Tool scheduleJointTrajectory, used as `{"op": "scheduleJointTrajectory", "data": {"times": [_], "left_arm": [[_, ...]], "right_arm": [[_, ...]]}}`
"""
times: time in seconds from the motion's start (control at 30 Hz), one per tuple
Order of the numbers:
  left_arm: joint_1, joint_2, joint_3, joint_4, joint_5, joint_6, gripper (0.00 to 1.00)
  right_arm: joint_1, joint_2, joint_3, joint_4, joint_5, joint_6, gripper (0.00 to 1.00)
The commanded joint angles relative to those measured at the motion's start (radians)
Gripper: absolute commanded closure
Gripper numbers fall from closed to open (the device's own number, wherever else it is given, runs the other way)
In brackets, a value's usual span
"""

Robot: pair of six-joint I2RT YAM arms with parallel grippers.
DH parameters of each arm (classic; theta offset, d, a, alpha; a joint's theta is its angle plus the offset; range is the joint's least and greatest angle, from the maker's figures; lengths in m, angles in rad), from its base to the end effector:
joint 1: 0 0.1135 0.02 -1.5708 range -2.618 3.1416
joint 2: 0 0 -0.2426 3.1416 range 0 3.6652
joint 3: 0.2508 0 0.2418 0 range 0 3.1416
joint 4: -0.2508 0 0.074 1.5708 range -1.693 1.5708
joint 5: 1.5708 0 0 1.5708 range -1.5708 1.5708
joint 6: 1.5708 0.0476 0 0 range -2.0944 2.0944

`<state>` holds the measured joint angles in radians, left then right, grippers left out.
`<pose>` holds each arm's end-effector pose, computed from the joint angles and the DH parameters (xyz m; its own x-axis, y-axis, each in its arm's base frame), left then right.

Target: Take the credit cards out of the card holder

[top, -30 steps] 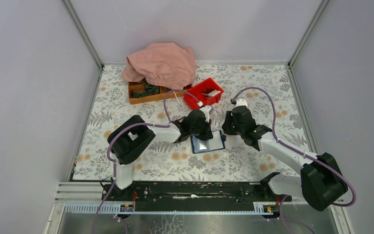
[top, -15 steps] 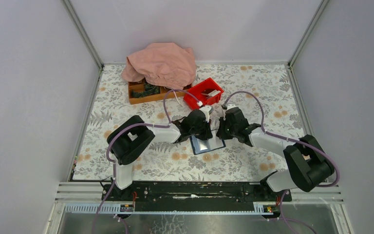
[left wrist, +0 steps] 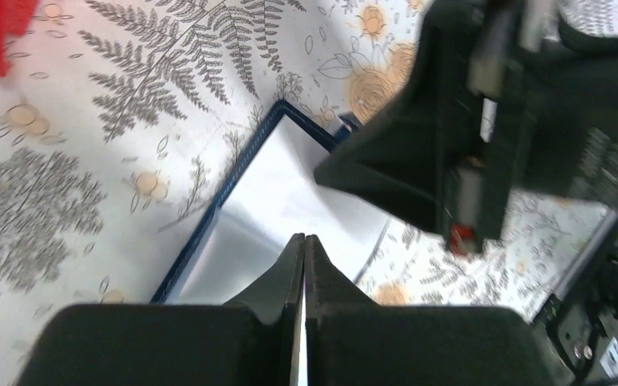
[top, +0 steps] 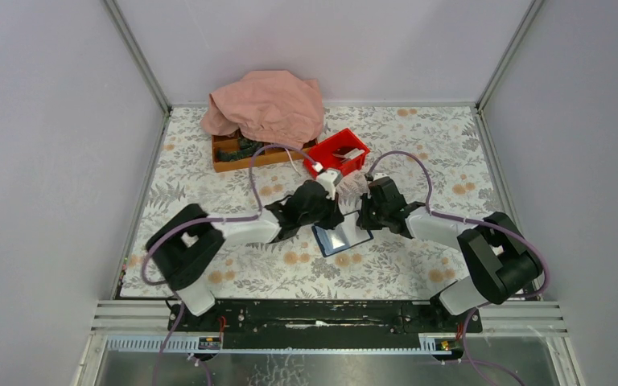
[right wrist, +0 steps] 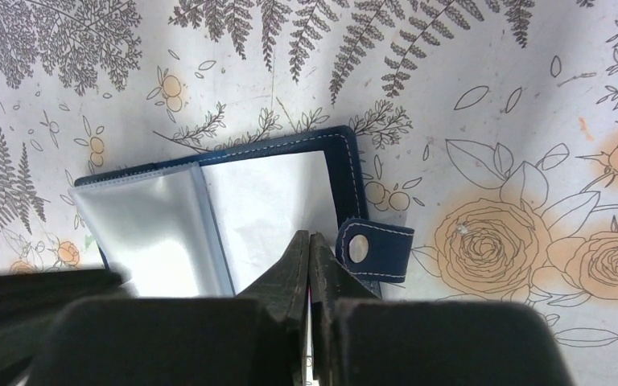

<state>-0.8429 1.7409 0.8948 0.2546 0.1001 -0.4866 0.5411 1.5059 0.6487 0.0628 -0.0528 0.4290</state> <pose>0.2373 -0.2734 0.1493 -0.7011 0.0874 -0.7077 0.5319 0.7251 -0.4374 0.2457 0.1506 0.1311 -0.7832 0.0140 -0.6216 -0.2422 0.9139 0.3257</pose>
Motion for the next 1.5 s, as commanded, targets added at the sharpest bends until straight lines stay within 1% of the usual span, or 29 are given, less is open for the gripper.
{"op": "scheduleJointTrajectory", "data": {"times": [0.0, 0.03, 0.07, 0.1, 0.13, 0.17, 0.2, 0.23, 0.27, 0.3, 0.37, 0.4, 0.43, 0.47, 0.5, 0.53, 0.6, 0.7, 0.83, 0.93, 1.1, 1.33, 1.47], "left_arm": [[-0.015, -0.194, -0.13, 0.123, -0.069, 0.037, 0.94], [-0.014, -0.234, -0.161, 0.128, -0.094, 0.018, 0.87], [-0.015, -0.273, -0.197, 0.144, -0.109, 0.0, 0.62], [-0.015, -0.311, -0.232, 0.166, -0.124, -0.033, 0.18], [-0.013, -0.35, -0.274, 0.185, -0.138, -0.074, 0.02], [-0.012, -0.379, -0.307, 0.189, -0.158, -0.129, 0.0], [-0.008, -0.401, -0.325, 0.19, -0.153, -0.148, 0.0], [-0.009, -0.412, -0.334, 0.177, -0.162, -0.152, 0.02], [-0.01, -0.421, -0.338, 0.16, -0.185, -0.172, 0.16], [-0.01, -0.426, -0.353, 0.161, -0.201, -0.197, 0.26], [-0.01, -0.428, -0.383, 0.198, -0.202, -0.235, 0.38], [-0.01, -0.422, -0.395, 0.221, -0.194, -0.257, 0.48], [-0.011, -0.416, -0.406, 0.247, -0.183, -0.277, 0.62], [-0.011, -0.409, -0.415, 0.277, -0.17, -0.295, 0.82], [-0.011, -0.403, -0.425, 0.317, -0.156, -0.309, 0.97], [-0.012, -0.397, -0.437, 0.357, -0.141, -0.321, 1.0], [-0.018, -0.385, -0.443, 0.393, -0.15, -0.343, 1.0], [-0.025, -0.362, -0.438, 0.365, -0.2, -0.386, 1.0], [-0.037, -0.311, -0.429, 0.332, -0.206, -0.427, 1.0], [-0.053, -0.28, -0.438, 0.358, -0.206, -0.446, 1.0], [-0.059, -0.246, -0.452, 0.372, -0.201, -0.451, 1.0], [-0.059, -0.143, -0.408, 0.34, -0.187, -0.449, 1.0], [-0.059, -0.107, -0.407, 0.355, -0.175, -0.462, 1.0]], "right_arm": [[-0.001, 0.033, 0.011, -0.039, 0.072, 0.003, 1.0], [-0.001, 0.031, 0.011, -0.039, 0.073, 0.001, 1.0], [-0.002, 0.03, 0.013, -0.038, 0.073, 0.0, 1.0], [-0.001, 0.029, 0.014, -0.04, 0.072, -0.002, 1.0], [-0.002, 0.027, 0.017, -0.041, 0.072, -0.004, 1.0], [-0.001, 0.026, 0.017, -0.041, 0.071, -0.005, 1.0], [-0.002, 0.023, 0.016, -0.04, 0.071, -0.005, 1.0], [-0.002, 0.02, 0.015, -0.042, 0.072, -0.006, 1.0], [-0.002, 0.018, 0.013, -0.043, 0.074, -0.006, 1.0], [-0.001, 0.015, 0.011, -0.044, 0.074, -0.005, 1.0], [-0.001, 0.011, 0.007, -0.043, 0.073, -0.002, 1.0], [-0.002, 0.009, 0.005, -0.042, 0.072, -0.001, 1.0], [-0.002, 0.008, 0.005, -0.043, 0.072, 0.001, 1.0], [-0.002, 0.007, 0.005, -0.043, 0.071, 0.0, 1.0], [-0.001, 0.006, 0.004, -0.044, 0.072, -0.003, 1.0], [-0.002, 0.004, 0.003, -0.043, 0.073, -0.002, 1.0], [-0.001, 0.0, 0.002, -0.044, 0.075, -0.002, 1.0], [-0.001, -0.005, -0.001, -0.048, 0.081, -0.002, 1.0], [-0.001, -0.009, -0.002, -0.051, 0.087, -0.003, 1.0], [-0.002, -0.009, 0.001, -0.052, 0.086, -0.002, 1.0], [-0.002, -0.008, -0.001, -0.053, 0.09, -0.002, 1.0], [-0.001, -0.009, -0.001, -0.052, 0.091, -0.004, 1.0], [-0.003, -0.007, -0.001, -0.056, 0.096, -0.004, 1.0]]}}
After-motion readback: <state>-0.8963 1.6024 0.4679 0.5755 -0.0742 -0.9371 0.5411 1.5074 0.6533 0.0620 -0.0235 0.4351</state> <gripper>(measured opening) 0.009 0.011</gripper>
